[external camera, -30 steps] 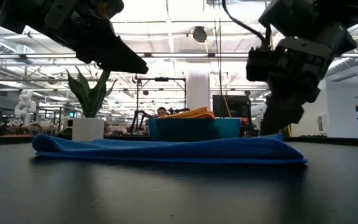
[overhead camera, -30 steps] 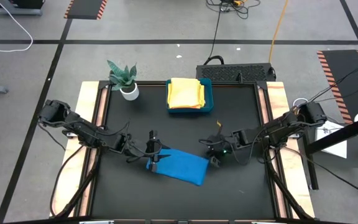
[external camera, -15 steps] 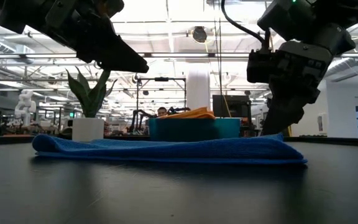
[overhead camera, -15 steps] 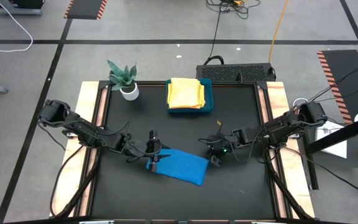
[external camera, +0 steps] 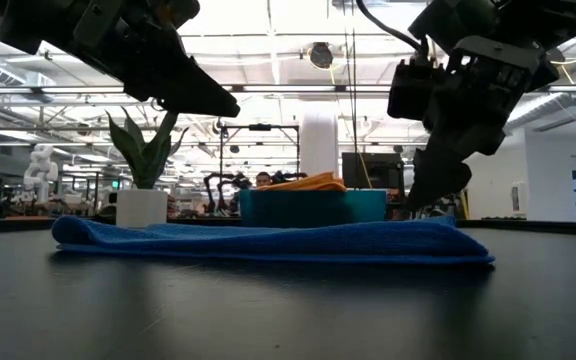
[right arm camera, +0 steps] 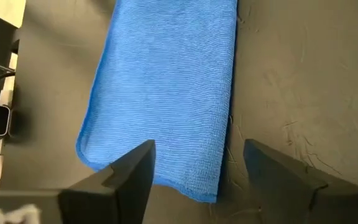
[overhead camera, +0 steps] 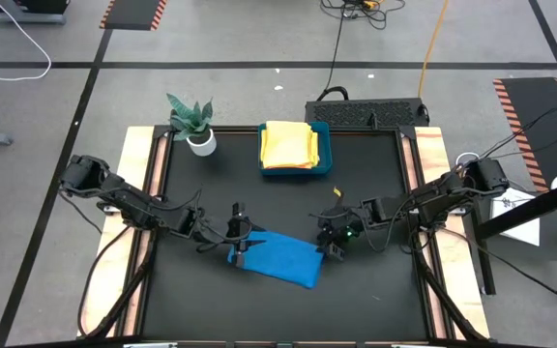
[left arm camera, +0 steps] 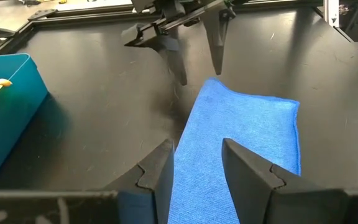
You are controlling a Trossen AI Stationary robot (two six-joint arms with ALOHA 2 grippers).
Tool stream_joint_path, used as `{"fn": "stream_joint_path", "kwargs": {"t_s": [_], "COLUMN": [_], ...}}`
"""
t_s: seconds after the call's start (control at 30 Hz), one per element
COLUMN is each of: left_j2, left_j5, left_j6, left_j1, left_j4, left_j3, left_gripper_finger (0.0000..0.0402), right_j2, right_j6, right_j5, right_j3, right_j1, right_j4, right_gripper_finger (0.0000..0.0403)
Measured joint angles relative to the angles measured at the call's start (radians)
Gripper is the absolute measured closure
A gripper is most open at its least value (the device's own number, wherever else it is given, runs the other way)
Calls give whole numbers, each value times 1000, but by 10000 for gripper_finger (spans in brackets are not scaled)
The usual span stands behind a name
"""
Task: Fold microfiber towels
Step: Fold the blue microfiber cloth
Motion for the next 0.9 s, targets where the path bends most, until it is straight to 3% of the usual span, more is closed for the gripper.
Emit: {"fn": "stream_joint_path", "kwargs": {"t_s": [0.9], "left_j2": [0], "left_j5": [0], "left_j6": [-32], "left_j1": [0], "left_j4": [4], "left_j3": [0], "left_gripper_finger": [266], "right_j2": [0], "right_j6": [-10], "right_j5": [57], "right_j3": [0], "right_j1": [2], "right_j4": [10], "right_gripper_finger": [170]}}
